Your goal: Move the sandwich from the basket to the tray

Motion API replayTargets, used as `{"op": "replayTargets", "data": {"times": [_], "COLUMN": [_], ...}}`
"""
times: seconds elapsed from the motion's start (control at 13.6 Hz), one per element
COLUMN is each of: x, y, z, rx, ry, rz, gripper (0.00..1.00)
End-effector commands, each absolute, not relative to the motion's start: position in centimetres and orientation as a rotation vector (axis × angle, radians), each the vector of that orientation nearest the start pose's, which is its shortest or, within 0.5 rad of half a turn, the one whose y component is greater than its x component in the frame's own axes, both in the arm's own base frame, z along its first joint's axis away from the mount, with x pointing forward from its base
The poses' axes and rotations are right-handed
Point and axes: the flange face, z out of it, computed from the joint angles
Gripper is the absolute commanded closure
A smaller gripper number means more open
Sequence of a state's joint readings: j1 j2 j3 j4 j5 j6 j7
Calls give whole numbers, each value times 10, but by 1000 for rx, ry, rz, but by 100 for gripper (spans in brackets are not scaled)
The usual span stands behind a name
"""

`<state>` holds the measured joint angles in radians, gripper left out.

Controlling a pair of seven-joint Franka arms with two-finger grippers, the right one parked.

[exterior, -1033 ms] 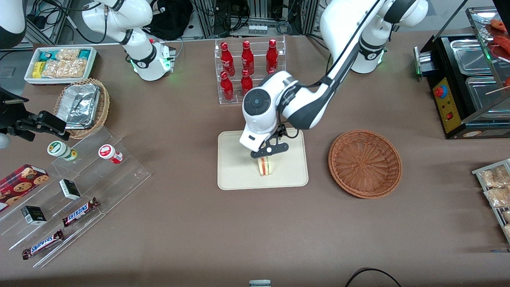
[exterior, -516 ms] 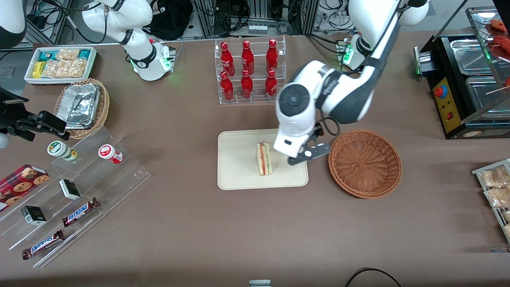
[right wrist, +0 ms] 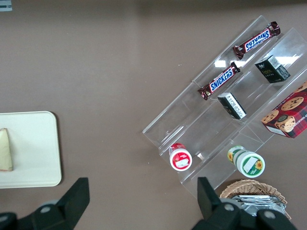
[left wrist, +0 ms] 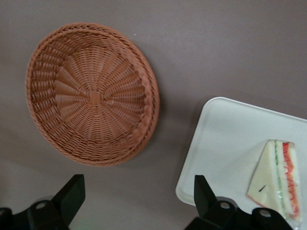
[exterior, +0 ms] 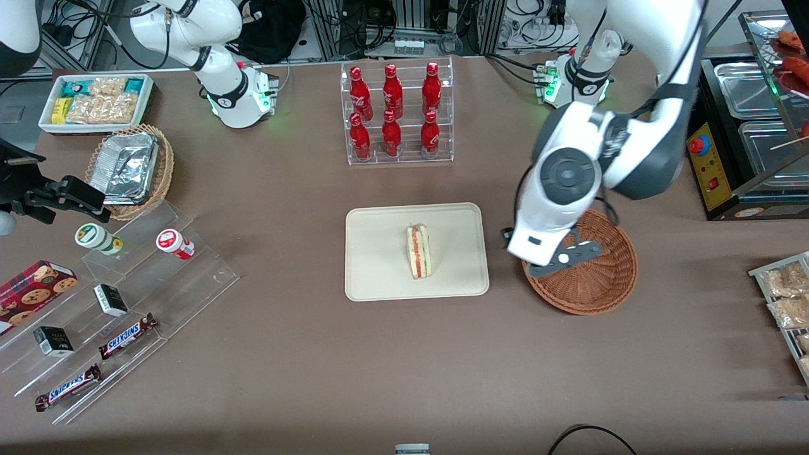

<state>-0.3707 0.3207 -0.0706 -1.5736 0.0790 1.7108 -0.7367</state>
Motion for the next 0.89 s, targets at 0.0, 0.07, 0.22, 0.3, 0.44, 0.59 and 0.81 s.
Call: {"op": "replayTargets", "data": {"times": [0.0,0.07,0.22,0.3,0.44,0.59,0.81], "x": [561,561,556,554,546,540,531], "y": [-220,-209,-179,-163,-132,-102,-69], "z": [461,471,485,493,512,528,544], "rx": [-2986,-3001,-3037,-3050,-3068,-3082,-3087], "ry": [-397,-378,-326,-285,-197,-114,-48], "rz": [211,205,250,273,327,352,390], "gripper": [0,0,0,0,0,0,0]}}
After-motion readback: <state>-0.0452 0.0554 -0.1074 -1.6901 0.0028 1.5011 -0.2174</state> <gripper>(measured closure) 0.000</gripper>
